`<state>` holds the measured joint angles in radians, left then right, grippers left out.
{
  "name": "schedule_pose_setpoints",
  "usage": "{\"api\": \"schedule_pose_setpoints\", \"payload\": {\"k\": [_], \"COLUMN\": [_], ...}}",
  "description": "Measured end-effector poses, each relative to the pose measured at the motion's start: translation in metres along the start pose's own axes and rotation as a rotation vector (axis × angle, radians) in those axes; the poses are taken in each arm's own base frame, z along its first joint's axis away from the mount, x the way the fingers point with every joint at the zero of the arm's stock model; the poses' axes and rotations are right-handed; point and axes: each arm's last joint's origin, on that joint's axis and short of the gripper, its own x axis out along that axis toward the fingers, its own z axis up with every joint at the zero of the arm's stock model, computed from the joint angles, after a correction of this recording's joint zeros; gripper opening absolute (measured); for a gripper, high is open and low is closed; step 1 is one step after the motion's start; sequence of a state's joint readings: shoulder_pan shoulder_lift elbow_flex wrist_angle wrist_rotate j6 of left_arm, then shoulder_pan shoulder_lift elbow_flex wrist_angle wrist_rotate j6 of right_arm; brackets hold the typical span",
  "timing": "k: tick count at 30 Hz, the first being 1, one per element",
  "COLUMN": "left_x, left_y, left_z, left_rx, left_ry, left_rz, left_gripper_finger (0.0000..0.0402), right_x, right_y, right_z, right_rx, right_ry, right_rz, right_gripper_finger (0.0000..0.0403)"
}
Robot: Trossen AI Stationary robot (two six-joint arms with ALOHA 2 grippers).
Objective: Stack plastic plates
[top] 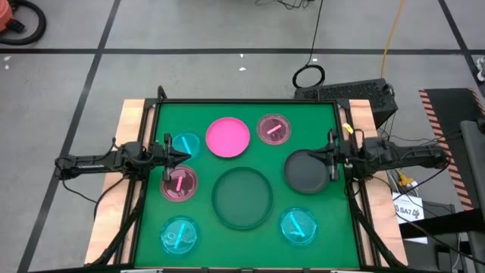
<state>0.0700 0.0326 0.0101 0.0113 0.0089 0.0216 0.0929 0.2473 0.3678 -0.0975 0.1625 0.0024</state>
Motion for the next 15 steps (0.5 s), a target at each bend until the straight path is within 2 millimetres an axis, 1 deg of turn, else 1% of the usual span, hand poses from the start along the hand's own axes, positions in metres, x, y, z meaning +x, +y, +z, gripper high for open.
{"api": "schedule_pose_setpoints", "payload": {"k": [1,4,8,12,15], "left_x": [0.0,0.0,0.0,0.0,0.0], "left_y": [0.0,0.0,0.0,0.0,0.0], "left_z": [0.0,0.0,0.0,0.0,0.0], "left_rx": [0.0,0.0,0.0,0.0,0.0], "left_ry": [0.0,0.0,0.0,0.0,0.0], "left_rz": [0.0,0.0,0.0,0.0,0.0], "left_gripper_finger": [0.0024,0.0024,0.0024,0.0024,0.0024], "right_x": [0.001,0.007,0.019,0.034,0.041], "right_y": [0.0,0.001,0.004,0.006,0.007], "right_z": [0.012,0.056,0.105,0.147,0.167], "right_rx": [-0.003,-0.007,0.005,0.097,0.169], "right_ry": [0.027,0.068,0.16,0.199,0.243], "right_rz": [-0.001,0.001,-0.001,-0.011,-0.024], "right_gripper_finger": [0.0001,0.0001,0.0001,0.0001,0.0001]}}
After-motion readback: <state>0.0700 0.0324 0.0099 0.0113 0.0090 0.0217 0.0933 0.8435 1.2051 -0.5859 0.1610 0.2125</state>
